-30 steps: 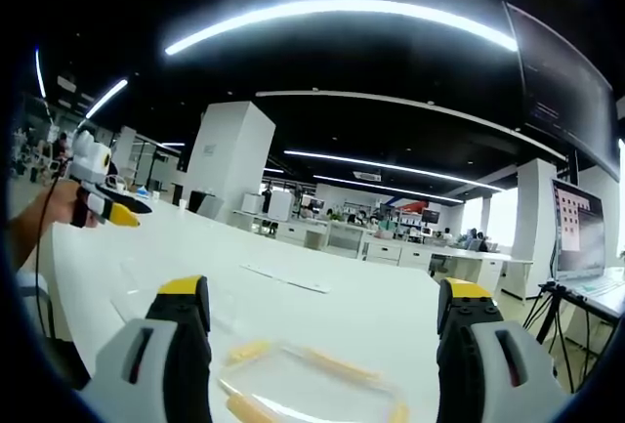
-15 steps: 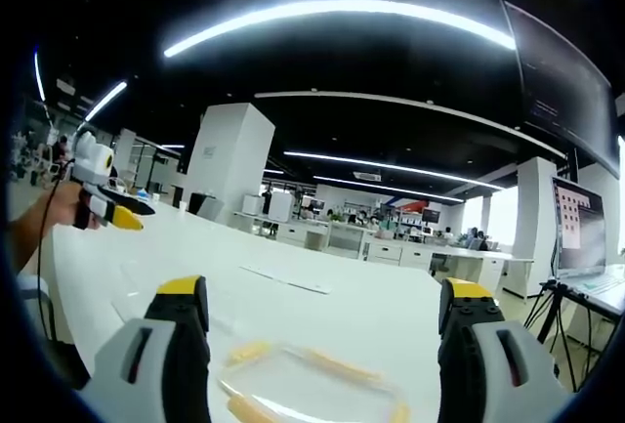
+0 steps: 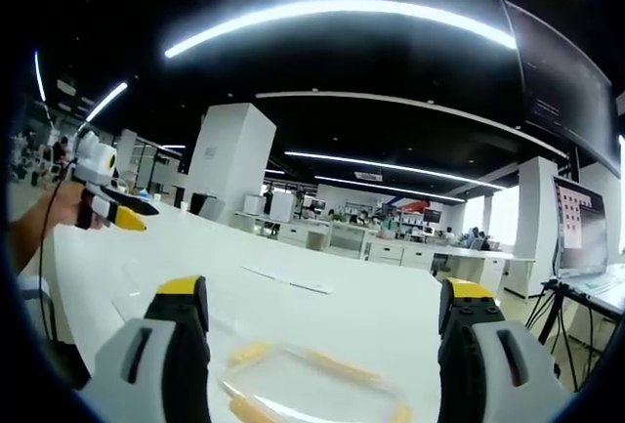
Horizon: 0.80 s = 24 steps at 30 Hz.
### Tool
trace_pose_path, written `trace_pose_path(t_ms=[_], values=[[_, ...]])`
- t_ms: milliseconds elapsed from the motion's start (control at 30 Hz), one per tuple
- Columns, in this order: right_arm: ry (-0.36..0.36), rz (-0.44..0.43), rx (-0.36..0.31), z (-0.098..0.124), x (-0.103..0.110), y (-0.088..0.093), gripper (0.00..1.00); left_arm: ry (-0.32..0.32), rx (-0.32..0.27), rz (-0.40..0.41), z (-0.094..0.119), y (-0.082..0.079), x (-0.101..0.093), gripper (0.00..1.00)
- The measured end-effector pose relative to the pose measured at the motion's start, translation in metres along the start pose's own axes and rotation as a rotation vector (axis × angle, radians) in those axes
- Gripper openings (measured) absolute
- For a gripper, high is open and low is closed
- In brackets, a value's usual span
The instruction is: Snap each plastic latch of the storage box into its locked position after aligning the lid with the box until every specified latch is closed and the lid sits flush.
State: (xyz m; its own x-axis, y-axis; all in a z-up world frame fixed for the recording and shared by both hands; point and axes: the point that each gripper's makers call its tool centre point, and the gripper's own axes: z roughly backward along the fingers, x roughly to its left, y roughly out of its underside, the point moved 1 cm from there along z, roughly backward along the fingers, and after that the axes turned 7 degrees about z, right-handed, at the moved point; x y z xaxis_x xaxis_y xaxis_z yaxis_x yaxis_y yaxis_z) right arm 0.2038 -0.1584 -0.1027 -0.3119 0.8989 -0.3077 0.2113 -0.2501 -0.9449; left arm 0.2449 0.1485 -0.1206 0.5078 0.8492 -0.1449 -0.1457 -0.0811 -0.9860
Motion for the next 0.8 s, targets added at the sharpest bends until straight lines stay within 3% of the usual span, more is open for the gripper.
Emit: trace_pose_path(t_ms=[800], values=[[-0.007,0.000,-0.006,0.0000,0.0009,-0.0007,1.00,0.008,0.009,0.006,-0.0090,0.0049,0.0016,0.99]])
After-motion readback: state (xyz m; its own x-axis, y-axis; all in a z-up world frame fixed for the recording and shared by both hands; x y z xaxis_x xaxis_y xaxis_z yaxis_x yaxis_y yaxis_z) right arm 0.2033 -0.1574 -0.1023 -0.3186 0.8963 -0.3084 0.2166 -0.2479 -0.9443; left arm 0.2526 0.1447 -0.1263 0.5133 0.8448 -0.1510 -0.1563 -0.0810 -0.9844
